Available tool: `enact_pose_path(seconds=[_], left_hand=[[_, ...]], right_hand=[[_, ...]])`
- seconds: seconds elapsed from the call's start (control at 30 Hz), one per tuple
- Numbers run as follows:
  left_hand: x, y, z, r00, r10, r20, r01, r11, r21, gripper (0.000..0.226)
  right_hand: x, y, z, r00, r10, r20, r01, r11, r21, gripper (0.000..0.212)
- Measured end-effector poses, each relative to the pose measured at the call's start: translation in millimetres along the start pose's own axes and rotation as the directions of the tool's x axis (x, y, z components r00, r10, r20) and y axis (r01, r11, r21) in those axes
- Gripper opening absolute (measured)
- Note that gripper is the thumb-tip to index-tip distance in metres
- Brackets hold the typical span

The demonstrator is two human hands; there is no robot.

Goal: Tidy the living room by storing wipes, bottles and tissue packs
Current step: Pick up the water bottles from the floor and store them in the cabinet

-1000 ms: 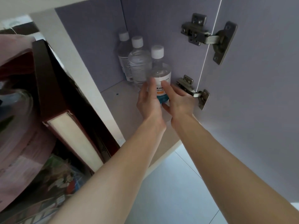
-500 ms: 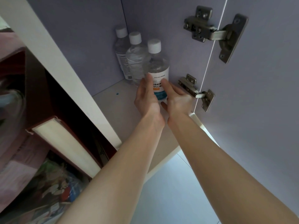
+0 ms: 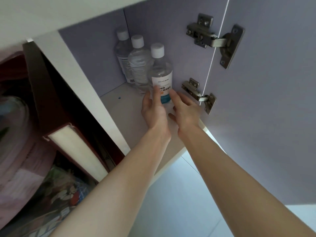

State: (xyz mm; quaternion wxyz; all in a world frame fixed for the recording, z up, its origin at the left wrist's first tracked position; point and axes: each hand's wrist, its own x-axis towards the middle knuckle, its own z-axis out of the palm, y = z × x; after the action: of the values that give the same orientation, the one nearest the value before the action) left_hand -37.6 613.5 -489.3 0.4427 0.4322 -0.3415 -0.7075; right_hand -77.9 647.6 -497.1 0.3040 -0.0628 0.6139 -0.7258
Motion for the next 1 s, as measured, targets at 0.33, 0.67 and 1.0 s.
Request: enact_pose_path(seconds=[0.33, 0.67, 1.0], left_hand=[[-107.2, 59.2, -20.4, 0.956, -0.289, -0.045, 0.291, 0.924, 0.249, 0.047], [-261.7, 206.9, -40.8, 0.866, -0.491, -0.094, 0.49, 0.795, 0.358, 0.039], [-324.6, 393.7, -55.3, 0.911, -0.401, -0.1, 0.411, 0.854, 0.319, 0.04]], right_hand=[[-110.7, -69.2, -32.3, 0.984, 0.169, -0.061, -0.175, 0.977, -0.124, 0.033], [-266.0, -193.2, -40.9, 0.915, 0.378, -0.144, -0.397, 0.905, -0.15, 0.043], [-346.9, -341.2, 46.3, 0.872, 0.466, 0.148, -0.395, 0.85, -0.349, 0.027]])
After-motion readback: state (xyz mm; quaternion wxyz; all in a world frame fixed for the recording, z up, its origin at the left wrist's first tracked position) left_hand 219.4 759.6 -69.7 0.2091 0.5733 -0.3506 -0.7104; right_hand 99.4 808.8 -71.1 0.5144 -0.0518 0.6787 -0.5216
